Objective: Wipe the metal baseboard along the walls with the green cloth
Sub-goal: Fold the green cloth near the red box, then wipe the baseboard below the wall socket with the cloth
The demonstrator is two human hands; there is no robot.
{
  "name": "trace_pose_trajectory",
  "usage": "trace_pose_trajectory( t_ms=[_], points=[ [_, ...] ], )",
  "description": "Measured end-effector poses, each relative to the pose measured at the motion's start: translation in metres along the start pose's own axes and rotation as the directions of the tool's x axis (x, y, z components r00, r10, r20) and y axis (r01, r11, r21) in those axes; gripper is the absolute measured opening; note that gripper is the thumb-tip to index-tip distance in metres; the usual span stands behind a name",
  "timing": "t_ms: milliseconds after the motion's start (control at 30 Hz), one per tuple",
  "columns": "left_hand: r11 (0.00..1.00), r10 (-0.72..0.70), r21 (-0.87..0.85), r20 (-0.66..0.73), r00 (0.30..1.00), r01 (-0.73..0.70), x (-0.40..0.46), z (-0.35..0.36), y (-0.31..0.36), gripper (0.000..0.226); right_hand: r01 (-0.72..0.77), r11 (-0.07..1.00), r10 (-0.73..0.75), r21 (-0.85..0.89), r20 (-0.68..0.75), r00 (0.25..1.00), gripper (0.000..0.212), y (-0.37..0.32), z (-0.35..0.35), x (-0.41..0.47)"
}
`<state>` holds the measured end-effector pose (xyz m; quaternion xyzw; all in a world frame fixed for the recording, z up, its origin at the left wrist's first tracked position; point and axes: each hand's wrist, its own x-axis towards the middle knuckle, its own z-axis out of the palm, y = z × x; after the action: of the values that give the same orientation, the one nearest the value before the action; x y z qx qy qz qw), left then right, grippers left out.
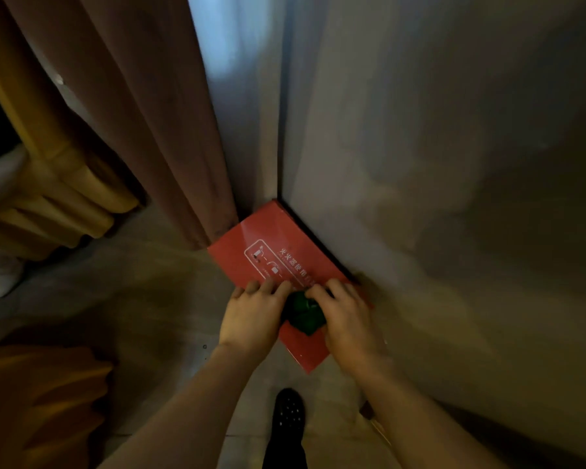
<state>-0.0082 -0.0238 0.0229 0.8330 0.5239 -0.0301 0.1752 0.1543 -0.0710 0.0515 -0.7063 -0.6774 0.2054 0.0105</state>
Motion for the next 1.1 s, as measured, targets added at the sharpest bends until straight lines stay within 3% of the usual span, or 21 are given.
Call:
trace_pose_trajectory(
  t_ms=[200, 767, 1100],
  points=[
    [0.998, 0.059, 0.034, -0.114, 0.992, -0.055, -0.035, -0.066, 0.003, 0.027, -0.004, 1.000, 0.003, -0.012, -0.096, 0.995, 0.056, -0.042, -0.052, -0.034],
    [0.940, 0.334, 0.173, -0.292, 0.896, -0.294, -0.200, -0.252, 0.034, 0.048, -0.079, 0.996, 0.058, -0.034, -0.410, 0.910, 0.055, -0.172, -0.187, -0.222],
    [0.902, 0.432, 0.217, -0.415, 0.801, -0.374, -0.252, -0.322, 0.075, 0.029, -0.103, 0.993, 0.054, -0.056, -0.559, 0.828, 0.051, -0.191, -0.247, -0.291]
  ],
)
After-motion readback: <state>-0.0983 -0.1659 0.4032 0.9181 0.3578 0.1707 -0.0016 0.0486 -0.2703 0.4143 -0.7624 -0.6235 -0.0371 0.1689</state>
